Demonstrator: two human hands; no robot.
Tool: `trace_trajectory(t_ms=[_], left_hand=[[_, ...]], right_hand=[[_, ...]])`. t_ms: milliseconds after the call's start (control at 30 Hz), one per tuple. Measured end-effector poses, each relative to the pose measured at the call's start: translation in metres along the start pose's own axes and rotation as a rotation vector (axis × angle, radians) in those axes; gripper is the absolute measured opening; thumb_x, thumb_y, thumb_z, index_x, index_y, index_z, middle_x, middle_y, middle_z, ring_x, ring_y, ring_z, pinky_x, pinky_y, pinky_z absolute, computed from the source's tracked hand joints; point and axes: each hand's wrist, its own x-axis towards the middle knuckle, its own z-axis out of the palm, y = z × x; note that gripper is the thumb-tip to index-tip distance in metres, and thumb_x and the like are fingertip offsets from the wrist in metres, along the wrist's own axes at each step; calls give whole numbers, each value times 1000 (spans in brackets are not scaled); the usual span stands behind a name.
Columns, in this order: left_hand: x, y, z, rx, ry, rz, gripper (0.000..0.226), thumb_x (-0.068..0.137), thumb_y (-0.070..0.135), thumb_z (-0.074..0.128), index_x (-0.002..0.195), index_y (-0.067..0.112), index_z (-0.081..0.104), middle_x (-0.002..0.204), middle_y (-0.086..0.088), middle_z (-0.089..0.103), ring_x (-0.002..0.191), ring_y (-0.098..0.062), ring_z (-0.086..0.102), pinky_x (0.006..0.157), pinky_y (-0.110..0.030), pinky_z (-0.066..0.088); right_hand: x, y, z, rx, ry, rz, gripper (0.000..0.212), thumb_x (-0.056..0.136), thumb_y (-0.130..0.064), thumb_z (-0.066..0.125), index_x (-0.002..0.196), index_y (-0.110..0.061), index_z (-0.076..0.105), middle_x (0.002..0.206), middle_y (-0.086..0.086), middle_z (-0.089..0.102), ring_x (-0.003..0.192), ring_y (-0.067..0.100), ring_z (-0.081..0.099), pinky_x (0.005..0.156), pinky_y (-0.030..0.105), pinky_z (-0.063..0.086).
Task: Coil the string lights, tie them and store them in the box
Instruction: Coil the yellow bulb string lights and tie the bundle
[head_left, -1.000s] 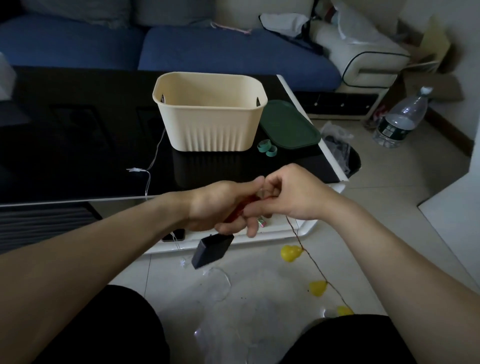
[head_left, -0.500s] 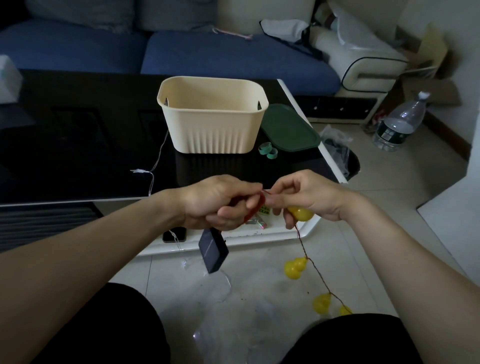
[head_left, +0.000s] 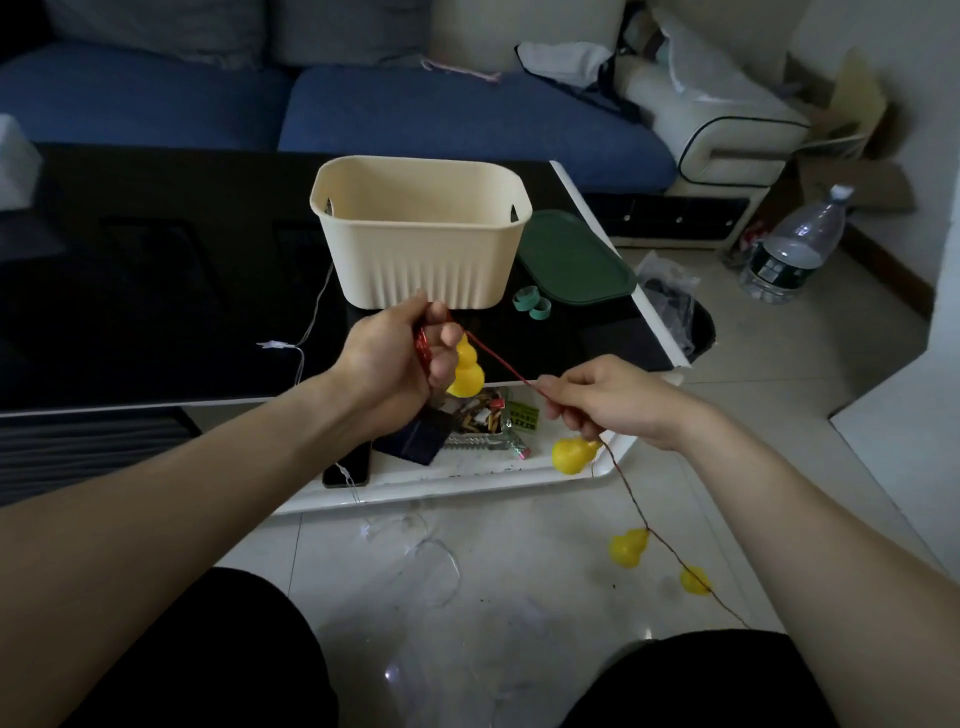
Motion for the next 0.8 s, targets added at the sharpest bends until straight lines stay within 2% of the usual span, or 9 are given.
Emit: trace_trajectory(t_ms=[167,267,367,433,533,633,667,733,800], left_hand=[[-2,3,5,-12,-32,27,49,107,38,23,109,1,56,70,-8,69,49,-16,59,47,-19,45],[-4,4,5,-73,-120,7,60,106,39,24,134,-12,39,101,-25,72,80,-29,73,69,-30,60],[-5,3,4,-159,-170,-44,70,104,40,30,147,-14,15,121,-37,60,108,-45,66,94,-45,54],[-4,1,4,-69,-167,-80,73,104,42,30,150,-11,10,124,-38,58,111,-46,64,97,-46,50],[-2,-8,4,233,-126,-151,65,104,45,28,144,-7,28,110,-27,68,94,-33,72,80,-37,56],[-3,-16,2,481,-198,-235,58,104,48,25,112,-2,54,77,-14,65,64,-22,64,65,-32,50],[-4,-18,1,558,-249,-254,61,105,47,21,102,-2,58,77,-15,65,64,-23,64,64,-32,50],[-7,-20,1,713,-342,-273,65,105,48,15,101,2,60,86,-22,68,64,-27,66,56,-28,49],[-8,-21,2,824,-374,-276,67,104,52,12,100,4,58,75,-21,66,45,-22,57,45,-27,37]], right_hand=[[1,-10,23,-118,-106,-63,37,103,-37,54,75,-17,69,57,-8,57,48,4,48,53,22,40],[3,-17,39,-234,-125,-117,34,102,-38,55,76,-21,70,58,-10,61,49,-2,51,54,18,41],[4,-24,54,-335,-170,-167,30,100,-38,57,76,-25,70,62,-10,64,58,3,57,63,27,48],[3,-30,60,-363,-204,-203,24,97,-35,62,76,-26,70,65,-11,65,58,1,56,61,25,46],[-2,-40,61,-324,-186,-307,19,91,-27,71,73,-31,66,71,-17,61,58,-5,54,60,17,42],[-5,-45,50,-269,-84,-352,20,88,-21,74,71,-28,68,63,-26,63,57,-8,58,57,10,41],[-6,-45,46,-260,-43,-354,17,86,-20,76,71,-24,71,61,-22,66,56,-5,61,55,11,43],[-6,-43,40,-229,14,-354,10,79,-18,83,74,-17,74,65,-6,72,57,2,66,56,19,50],[-5,-41,36,-198,102,-372,24,67,-23,93,75,-18,71,67,-3,71,55,0,63,55,19,49]])
